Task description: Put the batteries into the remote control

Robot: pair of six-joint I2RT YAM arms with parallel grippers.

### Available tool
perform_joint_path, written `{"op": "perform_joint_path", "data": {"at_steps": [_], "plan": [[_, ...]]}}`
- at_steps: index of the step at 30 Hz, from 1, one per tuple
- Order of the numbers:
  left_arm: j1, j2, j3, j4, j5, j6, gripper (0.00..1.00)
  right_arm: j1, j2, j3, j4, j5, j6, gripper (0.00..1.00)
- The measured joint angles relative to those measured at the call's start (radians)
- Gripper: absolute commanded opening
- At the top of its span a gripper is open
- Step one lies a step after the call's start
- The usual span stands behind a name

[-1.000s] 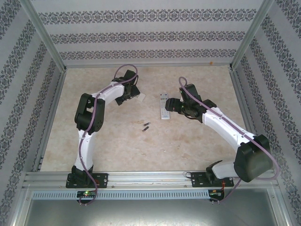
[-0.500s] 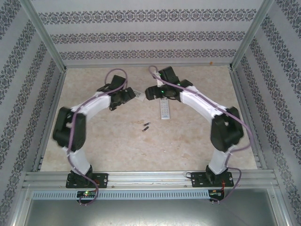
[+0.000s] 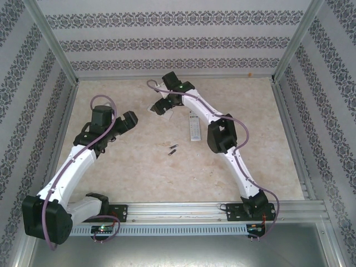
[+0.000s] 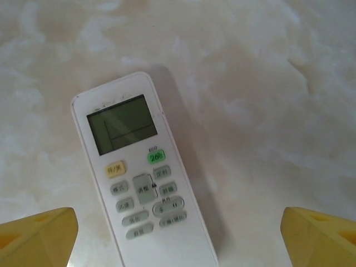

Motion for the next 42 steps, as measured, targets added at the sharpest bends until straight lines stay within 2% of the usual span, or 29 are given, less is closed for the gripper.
{"op": "perform_joint_path", "data": {"at_steps": [5,11,16,19,22,26,29,32,38,42], "plan": [[0.006,0.013,-0.012,-0.011,0.026,0.003,1.00,0.025,0.035,0.018,-0.107,-0.003,-0.026,0.86],[0.007,0.024,-0.012,-0.010,0.063,-0.013,1.00,0.050,0.040,0.011,-0.162,0.018,-0.053,0.58],[0.016,0.024,-0.012,-0.008,0.089,-0.056,1.00,0.063,0.038,0.011,-0.167,0.047,-0.052,0.46],[0.032,0.024,-0.012,-0.008,0.105,-0.100,1.00,0.065,0.031,0.005,-0.168,0.056,-0.034,0.42],[0.064,0.024,-0.012,-0.008,0.138,-0.158,0.99,0.064,-0.047,-0.119,-0.142,0.014,0.016,0.41],[0.106,0.039,-0.012,0.032,0.229,-0.241,0.97,0.062,-0.349,-0.557,0.032,-0.148,0.135,0.42],[0.114,0.082,-0.011,0.105,0.319,-0.301,0.92,0.065,-0.577,-0.812,0.186,-0.275,0.224,0.42],[0.115,0.143,-0.009,0.172,0.398,-0.346,0.83,0.076,-0.702,-0.892,0.268,-0.365,0.271,0.42],[0.117,0.216,-0.008,0.234,0.490,-0.396,0.68,0.120,-0.758,-0.943,0.332,-0.438,0.298,0.42],[0.117,0.216,-0.009,0.246,0.505,-0.417,0.66,0.122,-0.758,-0.951,0.343,-0.442,0.303,0.41]]}}
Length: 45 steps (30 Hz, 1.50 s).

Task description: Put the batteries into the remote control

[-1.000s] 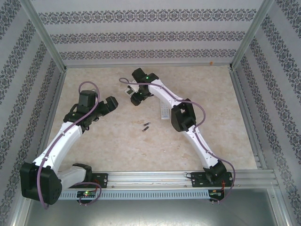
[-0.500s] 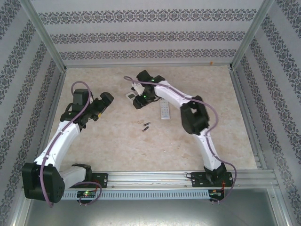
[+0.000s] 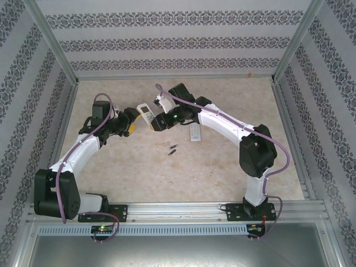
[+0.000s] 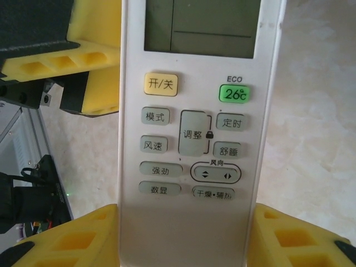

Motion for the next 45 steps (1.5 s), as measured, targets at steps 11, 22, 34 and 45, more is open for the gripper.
{"op": "perform_joint_path", "data": {"at_steps": [11,22,34,45], "plan": [[0.000,-0.040,-0.033,0.066,-0.008,-0.029,0.65,-0.008,0.000,-0.010,0.005,0.038,0.079,0.41],[0.000,-0.024,-0.033,0.117,-0.006,-0.035,0.49,0.022,0.002,-0.014,-0.001,-0.034,0.068,0.42],[-0.001,0.000,-0.014,0.066,-0.001,0.010,0.07,0.039,0.002,-0.006,-0.035,-0.071,0.025,0.71],[-0.001,0.002,0.054,-0.157,-0.104,0.007,0.02,0.125,-0.163,-0.142,0.117,0.245,-0.193,0.80]]}}
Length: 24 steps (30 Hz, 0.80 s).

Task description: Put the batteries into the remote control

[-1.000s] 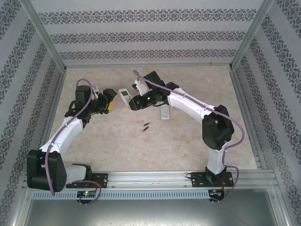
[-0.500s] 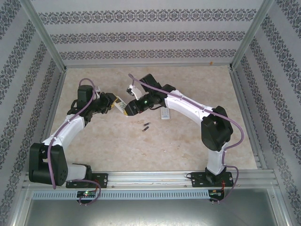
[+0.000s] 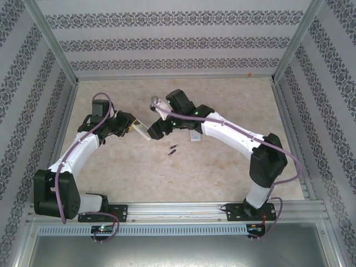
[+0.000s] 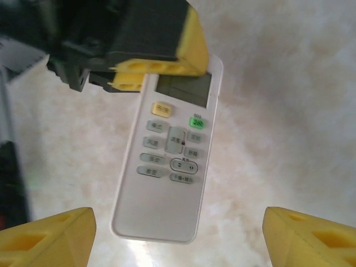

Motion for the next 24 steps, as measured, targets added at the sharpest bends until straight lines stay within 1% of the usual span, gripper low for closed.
{"op": "perform_joint_path", "data": {"at_steps": [3,5,7,8,9,11,13,18,19,20,21,22,24], "plan": [[0.000,-0.002,0.008,-0.070,-0.039,-0.054,0.01,0.069,-0.016,-0.061,0.105,0.101,-0.126,0.80],[0.000,-0.002,0.023,-0.121,-0.062,-0.083,0.00,0.105,-0.018,-0.119,0.185,0.145,-0.205,0.80],[0.000,-0.002,0.040,-0.160,-0.077,-0.110,0.00,0.127,-0.018,-0.190,0.269,0.183,-0.296,0.78],[0.000,-0.003,0.045,-0.169,-0.079,-0.119,0.00,0.133,-0.018,-0.218,0.296,0.196,-0.333,0.75],[0.000,-0.004,0.048,-0.176,-0.079,-0.130,0.00,0.139,-0.016,-0.244,0.324,0.212,-0.375,0.68],[0.000,-0.007,0.048,-0.180,-0.079,-0.146,0.00,0.143,-0.001,-0.261,0.370,0.243,-0.433,0.52],[0.000,-0.007,0.051,-0.195,-0.083,-0.149,0.00,0.143,0.020,-0.263,0.427,0.274,-0.467,0.39],[0.003,-0.008,0.063,-0.199,-0.122,-0.173,0.01,0.145,0.042,-0.269,0.506,0.280,-0.472,0.19],[0.006,-0.008,0.063,-0.199,-0.124,-0.183,0.03,0.145,0.043,-0.269,0.511,0.277,-0.471,0.16],[0.007,-0.008,0.063,-0.200,-0.126,-0.190,0.05,0.145,0.044,-0.269,0.513,0.272,-0.472,0.15],[0.008,-0.008,0.063,-0.202,-0.127,-0.192,0.10,0.145,0.045,-0.270,0.515,0.269,-0.469,0.14],[0.008,-0.008,0.063,-0.203,-0.128,-0.194,0.22,0.145,0.045,-0.270,0.516,0.262,-0.462,0.13],[0.007,-0.009,0.063,-0.201,-0.127,-0.181,0.54,0.141,0.045,-0.270,0.517,0.242,-0.431,0.11]]}}
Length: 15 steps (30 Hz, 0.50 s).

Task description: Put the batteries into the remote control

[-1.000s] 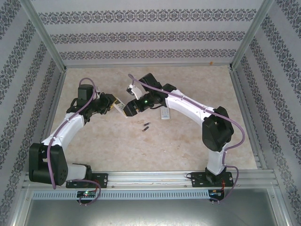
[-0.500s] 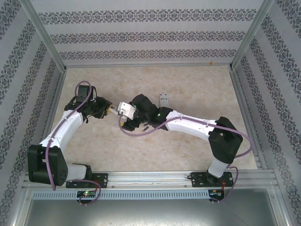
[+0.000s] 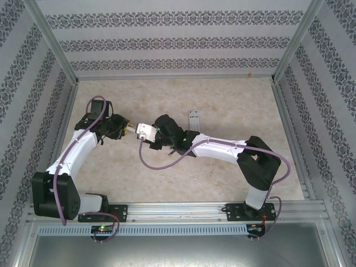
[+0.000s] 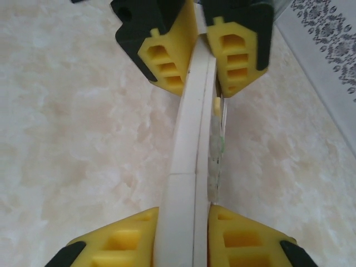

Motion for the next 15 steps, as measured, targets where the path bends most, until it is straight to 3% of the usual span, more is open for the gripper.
{"op": "perform_joint_path", "data": {"at_steps": [1,2,5,10,15], "plan": [[0.000,-0.003,0.000,0.003,0.007,0.013,0.68,-0.015,-0.001,0.000,0.001,-0.030,0.046,0.10],[-0.001,-0.008,0.000,0.014,0.013,0.031,0.75,-0.029,-0.002,0.000,-0.001,-0.066,0.086,0.09],[-0.001,-0.064,-0.002,0.088,0.003,0.141,0.87,-0.102,-0.002,0.019,-0.029,-0.227,0.272,0.09],[0.003,-0.253,0.004,0.241,-0.009,0.391,0.89,-0.260,-0.021,0.082,-0.050,-0.468,0.638,0.13],[0.020,-0.217,0.021,0.465,0.185,0.402,0.90,-0.340,-0.090,0.102,0.003,-0.610,0.936,0.14]]}}
